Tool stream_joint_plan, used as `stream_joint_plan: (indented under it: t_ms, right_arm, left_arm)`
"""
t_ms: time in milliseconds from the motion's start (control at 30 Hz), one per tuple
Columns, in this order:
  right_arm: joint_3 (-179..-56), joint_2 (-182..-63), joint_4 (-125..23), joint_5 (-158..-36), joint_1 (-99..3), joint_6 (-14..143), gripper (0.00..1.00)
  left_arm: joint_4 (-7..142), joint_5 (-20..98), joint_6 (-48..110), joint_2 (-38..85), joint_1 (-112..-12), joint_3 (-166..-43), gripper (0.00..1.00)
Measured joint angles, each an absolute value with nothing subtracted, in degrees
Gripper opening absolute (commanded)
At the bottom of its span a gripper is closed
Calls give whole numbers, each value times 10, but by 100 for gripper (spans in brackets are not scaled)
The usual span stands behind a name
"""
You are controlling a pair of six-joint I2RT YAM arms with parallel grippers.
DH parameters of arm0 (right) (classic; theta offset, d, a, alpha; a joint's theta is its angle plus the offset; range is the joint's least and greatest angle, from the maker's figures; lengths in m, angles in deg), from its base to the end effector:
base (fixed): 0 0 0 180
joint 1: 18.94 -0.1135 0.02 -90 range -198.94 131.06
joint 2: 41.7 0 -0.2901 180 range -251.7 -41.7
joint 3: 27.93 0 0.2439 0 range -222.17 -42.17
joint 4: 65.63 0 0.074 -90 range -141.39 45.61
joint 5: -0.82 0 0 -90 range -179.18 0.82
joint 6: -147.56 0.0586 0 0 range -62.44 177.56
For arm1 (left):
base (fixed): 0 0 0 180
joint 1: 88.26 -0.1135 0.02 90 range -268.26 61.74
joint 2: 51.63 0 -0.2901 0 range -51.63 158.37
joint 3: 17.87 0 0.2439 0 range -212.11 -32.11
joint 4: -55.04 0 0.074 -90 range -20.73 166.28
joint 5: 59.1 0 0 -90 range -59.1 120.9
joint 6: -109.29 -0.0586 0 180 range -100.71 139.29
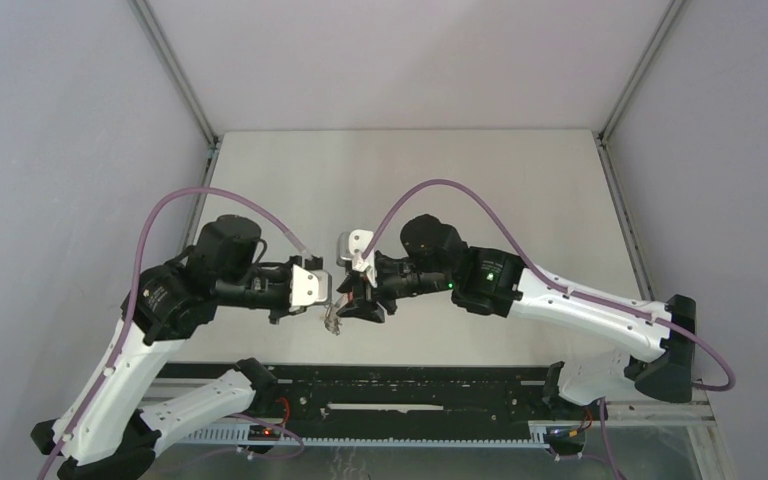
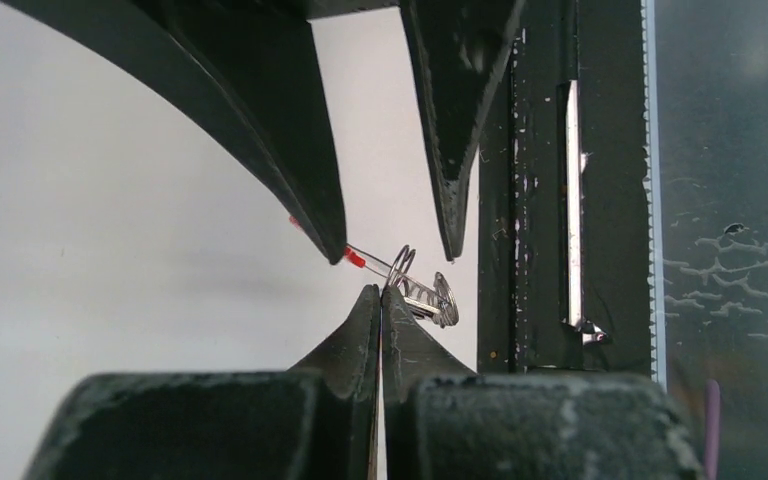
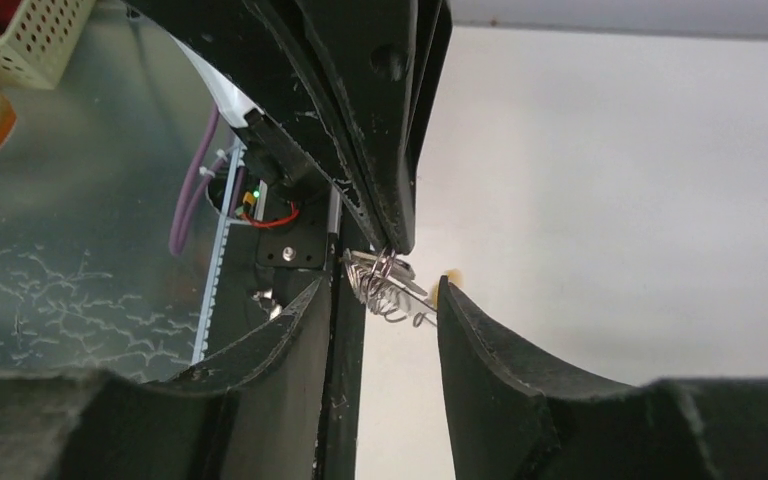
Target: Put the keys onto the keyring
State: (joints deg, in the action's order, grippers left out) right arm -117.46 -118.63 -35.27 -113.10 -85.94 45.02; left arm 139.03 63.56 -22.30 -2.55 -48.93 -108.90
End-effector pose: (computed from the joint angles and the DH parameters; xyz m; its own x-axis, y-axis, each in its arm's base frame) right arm 0.1008 0.2982 0.4104 0.0991 -0.2745 -0.9565 -0.9945 -0.0593 -0.0860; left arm 0.0596 -0.0897 0.4132 0.1726 0.5811 -0.7953 0.9748 0.0153 0.2227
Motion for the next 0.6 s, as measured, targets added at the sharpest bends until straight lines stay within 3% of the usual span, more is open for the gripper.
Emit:
stream_joint_plan:
  t_ms: [167,267,600]
  right_arm:
    - [-1176,-1202,-340,-1108,-869,450,37]
    - [-1176,-1202,-341,-1095,-869,452,35]
    - [-1177,-1202,-345,-1060,-877,455,40]
  left_arm:
    - [1382,624,-214,-26,-489,-1089,0]
    - [1378,624,-211,-27,-488,-1089,0]
    - [1375,619,-210,-34,-485,-1089,0]
